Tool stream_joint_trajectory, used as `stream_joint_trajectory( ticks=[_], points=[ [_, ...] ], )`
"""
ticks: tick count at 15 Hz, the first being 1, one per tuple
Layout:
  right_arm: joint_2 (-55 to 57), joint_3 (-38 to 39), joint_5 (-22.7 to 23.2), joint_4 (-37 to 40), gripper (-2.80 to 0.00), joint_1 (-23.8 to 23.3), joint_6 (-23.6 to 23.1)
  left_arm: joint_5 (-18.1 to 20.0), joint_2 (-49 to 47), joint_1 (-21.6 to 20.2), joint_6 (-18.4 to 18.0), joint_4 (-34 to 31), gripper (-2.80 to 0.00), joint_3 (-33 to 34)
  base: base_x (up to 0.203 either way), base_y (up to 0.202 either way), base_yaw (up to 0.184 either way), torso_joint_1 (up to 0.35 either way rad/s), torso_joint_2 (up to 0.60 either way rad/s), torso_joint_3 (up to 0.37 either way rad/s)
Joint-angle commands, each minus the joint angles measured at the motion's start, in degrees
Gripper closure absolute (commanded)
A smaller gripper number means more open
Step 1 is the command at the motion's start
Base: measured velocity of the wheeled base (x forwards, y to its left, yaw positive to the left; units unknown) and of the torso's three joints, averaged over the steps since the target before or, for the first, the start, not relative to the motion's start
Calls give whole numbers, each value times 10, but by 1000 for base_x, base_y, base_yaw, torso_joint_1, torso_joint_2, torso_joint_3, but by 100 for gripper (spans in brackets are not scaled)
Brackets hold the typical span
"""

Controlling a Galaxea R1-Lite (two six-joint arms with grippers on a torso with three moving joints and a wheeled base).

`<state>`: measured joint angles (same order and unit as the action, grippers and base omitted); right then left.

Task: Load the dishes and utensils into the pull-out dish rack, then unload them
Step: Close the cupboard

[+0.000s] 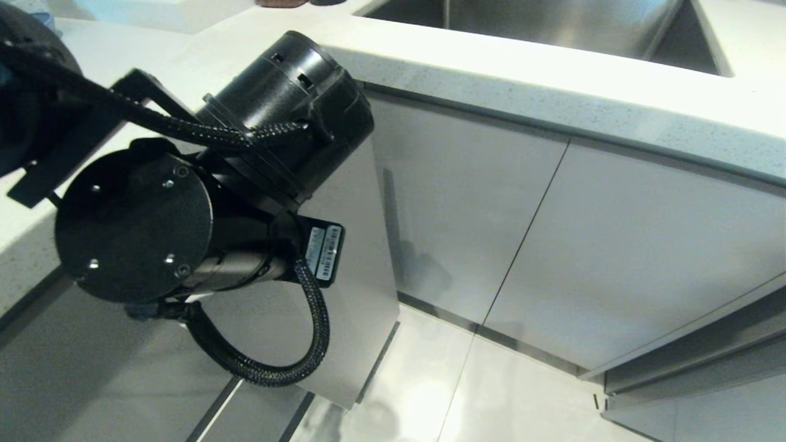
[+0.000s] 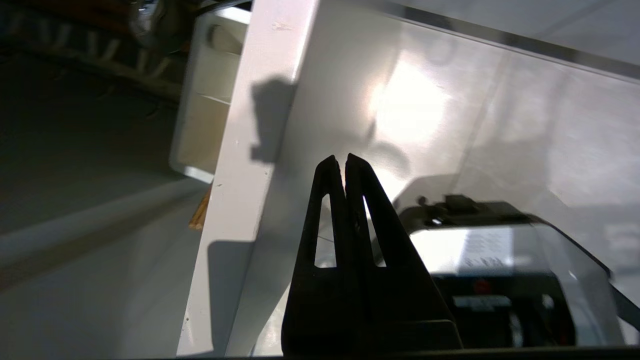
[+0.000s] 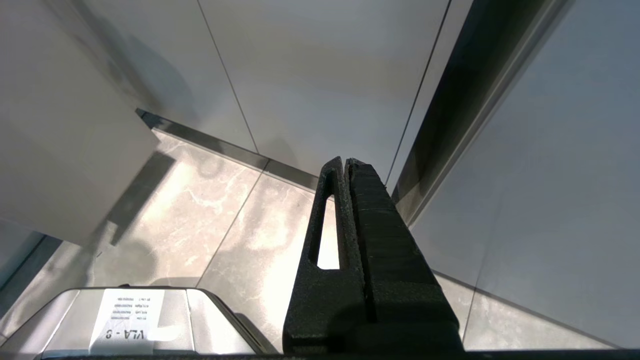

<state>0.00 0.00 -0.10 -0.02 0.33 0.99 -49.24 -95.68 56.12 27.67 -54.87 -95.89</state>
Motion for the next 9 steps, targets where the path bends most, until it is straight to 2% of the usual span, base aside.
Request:
stream_joint_trajectory(
  ticks=[1, 4, 9],
  points=[
    [0, 1, 0, 0, 0, 0, 0, -8, 12, -33, -5, -2, 0, 2, 0, 0, 0, 0, 0, 0],
    [0, 1, 0, 0, 0, 0, 0, -12, 24, -79, -24, -2, 0, 2, 0, 0, 0, 0, 0, 0],
    [0, 1, 0, 0, 0, 0, 0, -16, 30, -85, -31, -1, 0, 4, 0, 0, 0, 0, 0, 0]
  ],
)
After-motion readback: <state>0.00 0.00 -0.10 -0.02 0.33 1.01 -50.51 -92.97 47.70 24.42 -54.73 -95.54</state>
